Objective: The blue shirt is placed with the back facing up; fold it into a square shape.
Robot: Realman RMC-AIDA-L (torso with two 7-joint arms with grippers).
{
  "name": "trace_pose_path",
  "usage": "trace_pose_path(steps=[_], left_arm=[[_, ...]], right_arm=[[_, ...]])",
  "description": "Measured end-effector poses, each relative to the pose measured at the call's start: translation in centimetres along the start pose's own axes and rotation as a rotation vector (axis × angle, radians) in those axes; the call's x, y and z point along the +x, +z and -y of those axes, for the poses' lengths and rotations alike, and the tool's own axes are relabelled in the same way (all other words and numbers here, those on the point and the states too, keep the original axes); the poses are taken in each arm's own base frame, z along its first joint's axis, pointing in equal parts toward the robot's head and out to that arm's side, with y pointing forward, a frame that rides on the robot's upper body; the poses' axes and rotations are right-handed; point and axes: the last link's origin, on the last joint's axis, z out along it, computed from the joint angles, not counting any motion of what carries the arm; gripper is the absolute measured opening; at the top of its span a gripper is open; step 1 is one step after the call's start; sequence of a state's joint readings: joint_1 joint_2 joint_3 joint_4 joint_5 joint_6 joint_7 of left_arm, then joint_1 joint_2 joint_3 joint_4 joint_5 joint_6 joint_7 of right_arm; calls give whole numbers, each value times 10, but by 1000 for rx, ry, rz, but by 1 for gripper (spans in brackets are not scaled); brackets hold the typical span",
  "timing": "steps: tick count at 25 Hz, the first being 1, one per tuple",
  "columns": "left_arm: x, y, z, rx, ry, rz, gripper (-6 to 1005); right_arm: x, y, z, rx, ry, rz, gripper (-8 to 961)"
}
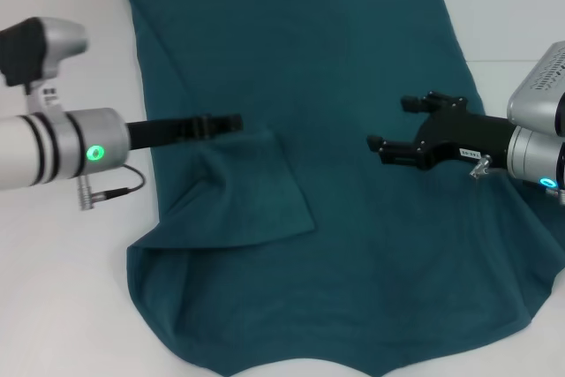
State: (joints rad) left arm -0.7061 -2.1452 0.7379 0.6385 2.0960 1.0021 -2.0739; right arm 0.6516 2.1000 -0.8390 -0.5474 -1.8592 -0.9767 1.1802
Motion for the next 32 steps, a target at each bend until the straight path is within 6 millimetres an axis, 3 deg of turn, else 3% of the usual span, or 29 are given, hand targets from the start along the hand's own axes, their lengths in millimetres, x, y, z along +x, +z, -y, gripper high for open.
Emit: trace_pose_path(steps=[8,18,22,27,32], left_arm=[[-10,-41,34,37,-85,-76,690],[-29,-64,53,100,-37,-79,791],[-29,-67,49,83,51,-75,802],[-23,-77,39,37,177,-80,801],[-16,-94,32,38,279,-112,798]], right_arm=[[-7,0,1,1,33,27,899],[-37,8,3,-12,100,12,892],[-64,15,5,57,119,-55,891],[-104,13,-7,149,126,-158,889],[-124,-1,-13,281,202,-288,888]])
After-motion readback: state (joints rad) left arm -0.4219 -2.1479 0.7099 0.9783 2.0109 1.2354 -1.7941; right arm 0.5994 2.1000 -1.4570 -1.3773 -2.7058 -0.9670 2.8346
